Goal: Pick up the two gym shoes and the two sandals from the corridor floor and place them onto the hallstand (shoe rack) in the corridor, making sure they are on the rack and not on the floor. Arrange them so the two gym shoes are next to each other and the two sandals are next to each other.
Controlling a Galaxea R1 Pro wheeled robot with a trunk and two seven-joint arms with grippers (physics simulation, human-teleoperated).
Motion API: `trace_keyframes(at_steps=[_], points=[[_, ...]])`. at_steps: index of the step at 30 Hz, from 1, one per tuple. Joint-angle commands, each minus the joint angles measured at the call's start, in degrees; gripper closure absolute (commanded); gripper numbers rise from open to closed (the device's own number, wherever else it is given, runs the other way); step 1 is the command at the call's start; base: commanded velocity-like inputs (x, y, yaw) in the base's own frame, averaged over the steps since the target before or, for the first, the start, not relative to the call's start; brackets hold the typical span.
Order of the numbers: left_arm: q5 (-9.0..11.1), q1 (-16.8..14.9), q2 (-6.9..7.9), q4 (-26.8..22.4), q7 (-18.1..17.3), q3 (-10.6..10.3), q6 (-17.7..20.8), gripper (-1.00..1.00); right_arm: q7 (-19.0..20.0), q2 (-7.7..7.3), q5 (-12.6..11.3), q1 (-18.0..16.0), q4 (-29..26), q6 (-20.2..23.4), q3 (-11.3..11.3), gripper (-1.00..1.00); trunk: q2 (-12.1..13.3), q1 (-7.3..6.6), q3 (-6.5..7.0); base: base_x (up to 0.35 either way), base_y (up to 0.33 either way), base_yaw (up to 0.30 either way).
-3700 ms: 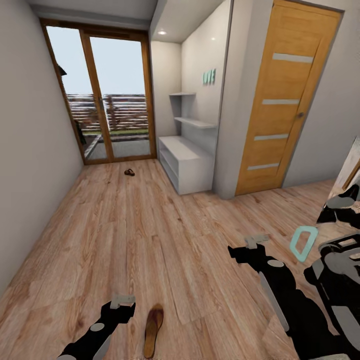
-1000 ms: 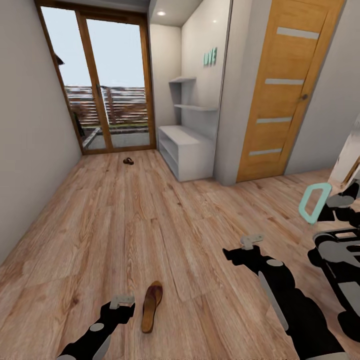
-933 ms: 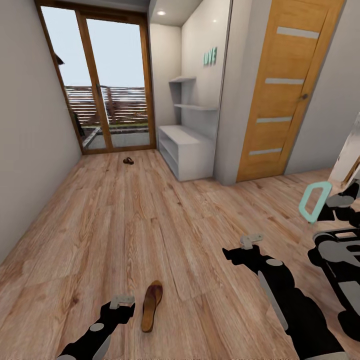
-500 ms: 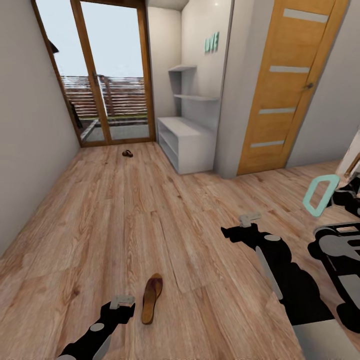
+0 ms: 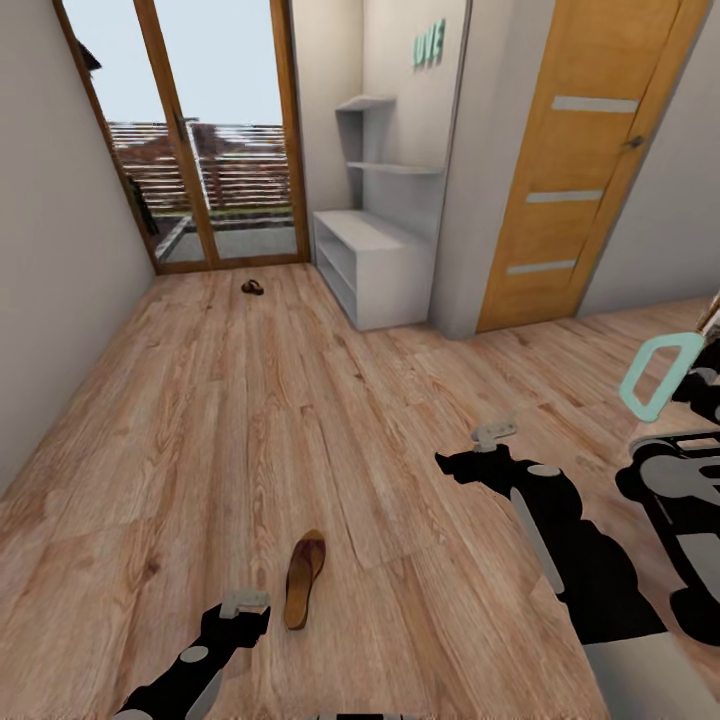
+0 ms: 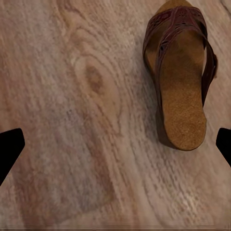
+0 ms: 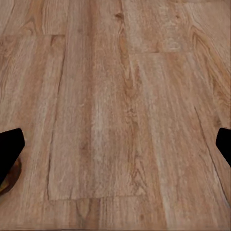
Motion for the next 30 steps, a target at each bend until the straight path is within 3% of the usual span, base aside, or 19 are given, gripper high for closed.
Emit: trace_keyframes(at_steps=[1,2,5,16,30], points=[[-0.29,-0.03,0.02,0.04,-0.02,-0.04,-0.19,-1.0,0.74,-0.03,-0.21,-0.05,-0.03,0.29,0.06,-1.0,-0.04,0.01,-0.27,0.0,0.0,0.0],[-0.3,-0.03,0.02,0.03,-0.02,-0.04,-0.06,-1.0,4.08,-0.01,-0.21,-0.04,0.14,0.33,0.01,-1.0,-0.05,0.04,-0.5,0.0,0.0,0.0],[-0.3,-0.11,-0.04,0.03,-0.02,0.03,0.09,-1.0,5.39,-0.01,-0.16,-0.01,0.43,0.34,-0.01,-1.0,-0.09,0.11,-1.16,0.0,0.0,0.0],[-0.31,-1.26,-0.52,-0.88,0.09,0.07,1.13,-1.0,6.36,0.1,-0.17,0.01,0.78,0.35,0.04,-1.0,-0.24,0.4,-3.78,0.0,0.0,0.0],[-0.3,-3.36,-1.73,-2.7,0.18,0.05,6.93,-1.0,6.55,0.33,-0.2,0.01,1.87,0.35,0.07,-1.0,-0.42,0.76,-7.94,0.0,0.0,0.0]])
